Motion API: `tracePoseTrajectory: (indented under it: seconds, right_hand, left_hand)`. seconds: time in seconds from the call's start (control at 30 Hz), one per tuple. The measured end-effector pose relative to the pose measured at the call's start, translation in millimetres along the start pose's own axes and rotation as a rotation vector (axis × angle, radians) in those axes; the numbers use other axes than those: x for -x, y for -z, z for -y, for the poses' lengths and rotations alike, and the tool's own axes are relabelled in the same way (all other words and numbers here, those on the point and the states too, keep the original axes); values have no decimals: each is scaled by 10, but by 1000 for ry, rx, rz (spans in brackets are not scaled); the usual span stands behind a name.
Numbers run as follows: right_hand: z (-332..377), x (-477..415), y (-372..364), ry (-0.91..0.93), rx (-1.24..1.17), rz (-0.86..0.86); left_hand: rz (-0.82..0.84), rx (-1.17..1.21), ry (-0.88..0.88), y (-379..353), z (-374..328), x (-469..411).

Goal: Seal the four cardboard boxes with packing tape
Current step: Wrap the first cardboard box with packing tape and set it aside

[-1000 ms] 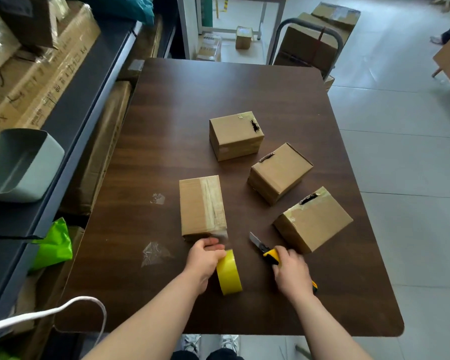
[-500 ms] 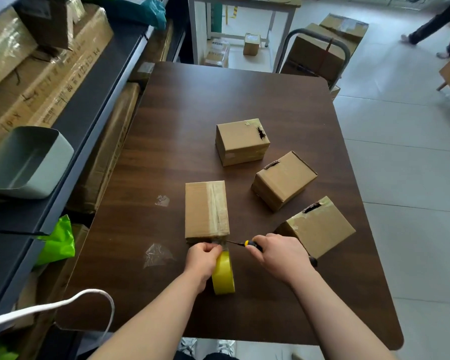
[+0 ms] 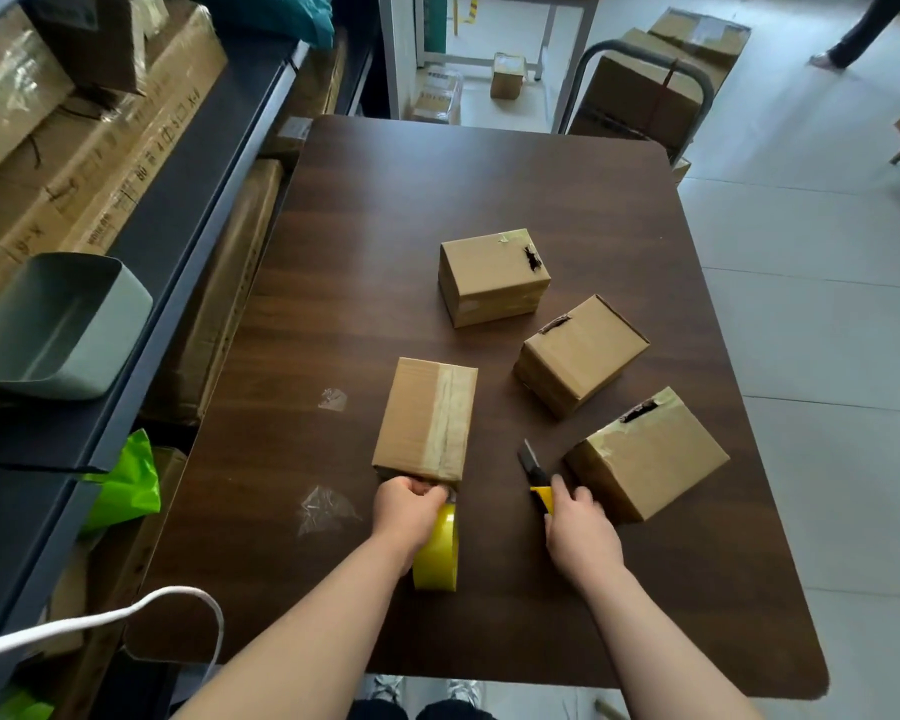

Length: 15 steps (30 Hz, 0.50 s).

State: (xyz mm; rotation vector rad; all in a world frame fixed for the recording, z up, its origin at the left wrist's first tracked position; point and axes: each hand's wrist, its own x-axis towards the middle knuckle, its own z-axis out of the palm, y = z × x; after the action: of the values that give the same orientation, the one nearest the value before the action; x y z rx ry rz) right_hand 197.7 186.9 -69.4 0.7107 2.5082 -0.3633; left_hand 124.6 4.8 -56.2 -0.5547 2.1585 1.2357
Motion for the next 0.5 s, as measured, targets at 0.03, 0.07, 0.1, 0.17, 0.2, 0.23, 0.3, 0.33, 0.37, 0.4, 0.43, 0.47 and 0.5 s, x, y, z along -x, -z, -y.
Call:
tracePoseTrajectory:
  seconds: [0.03,0.07,0.1,0.17,0.2,0.23,0.3,0.33,0.37,0.4,0.43,0.47,0.5]
  right_hand:
    - [72,2,1,28,-64,-62]
    - [178,14,12,105,-159,-133]
    - [300,27,30,233,-257,-201]
    - [547,39,70,491,-285,-224]
    - [632,30,71,551,-263,-193]
    - [685,18,67,547,-252,-142]
    - [712,-15,56,473,-287,-60]
    - [715,-26,54,456,-314,-50]
    - [725,-31,62,446,-333,-52]
    - [744,-32,76,437,-349,-48]
    - [764,-37,92,424,-360,-42]
    - [784,-48,104,412,-367,-39]
    - [803,-60,117,404,-371,-42]
  left_hand:
    - [-14,-20,-1,-5,-12,-1]
    - [-20,-43,-3,-5,-24,0]
    - [-24,-69,-6,-3,-30,-1]
    - [-39,-95,6,20,-27,1]
    - [-52,-95,30,44,-11,-4]
    - [-68,-94,61,72,18,-11]
    - [-71,-121,87,145,53,-5]
    - [-56,-146,76,186,65,8]
    - [-49,-164,56,229,77,24]
    - [-54,-174,30,276,87,39]
    - [-69,-183,0,326,92,56]
    - [-93,-194,-32,381,91,71]
    - [-123,-199,-63,440,85,78]
